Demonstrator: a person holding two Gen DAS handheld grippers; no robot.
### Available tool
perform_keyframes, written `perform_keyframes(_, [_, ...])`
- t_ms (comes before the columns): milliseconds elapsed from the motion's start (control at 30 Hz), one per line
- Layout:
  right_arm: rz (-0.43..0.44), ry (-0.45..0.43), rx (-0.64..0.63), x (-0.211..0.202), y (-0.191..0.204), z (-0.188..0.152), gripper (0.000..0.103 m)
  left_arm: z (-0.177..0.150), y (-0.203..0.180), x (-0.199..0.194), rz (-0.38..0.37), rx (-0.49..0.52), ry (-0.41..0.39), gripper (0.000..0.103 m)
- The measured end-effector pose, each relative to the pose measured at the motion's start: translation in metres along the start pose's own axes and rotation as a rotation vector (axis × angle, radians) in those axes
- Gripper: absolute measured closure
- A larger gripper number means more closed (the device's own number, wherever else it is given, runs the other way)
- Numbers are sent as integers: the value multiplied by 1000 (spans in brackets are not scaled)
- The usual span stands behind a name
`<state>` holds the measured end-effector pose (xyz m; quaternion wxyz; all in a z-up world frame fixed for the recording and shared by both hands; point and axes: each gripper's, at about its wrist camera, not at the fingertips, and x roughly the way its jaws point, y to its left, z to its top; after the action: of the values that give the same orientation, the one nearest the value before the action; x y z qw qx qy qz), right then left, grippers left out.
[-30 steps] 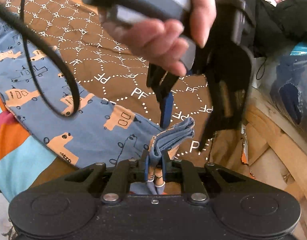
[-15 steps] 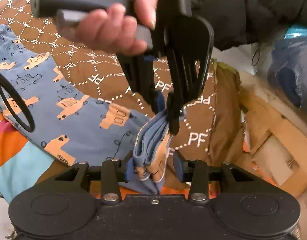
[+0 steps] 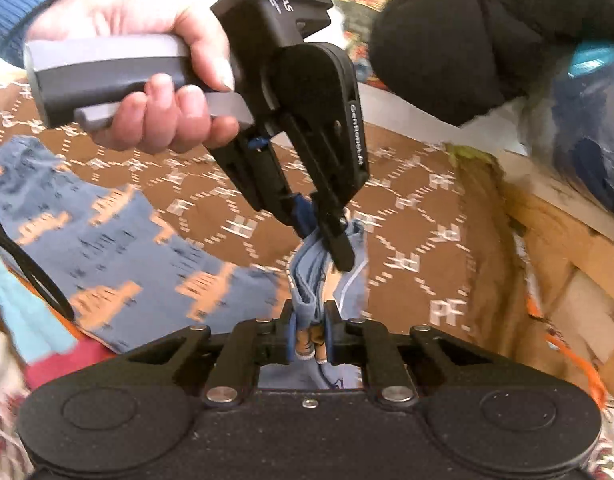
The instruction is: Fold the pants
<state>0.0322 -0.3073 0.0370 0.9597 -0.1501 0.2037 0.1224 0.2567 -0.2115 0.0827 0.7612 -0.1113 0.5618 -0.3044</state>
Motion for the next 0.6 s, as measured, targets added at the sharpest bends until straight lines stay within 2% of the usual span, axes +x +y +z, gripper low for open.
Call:
perform_keyframes(267, [112,26,-40,10,57,16,90,-27,57,-35,11,-60,-6,92])
perform_keyframes(600, [189,144,-6,43,104,8,90,-54,123,-23,53,-92,13,92])
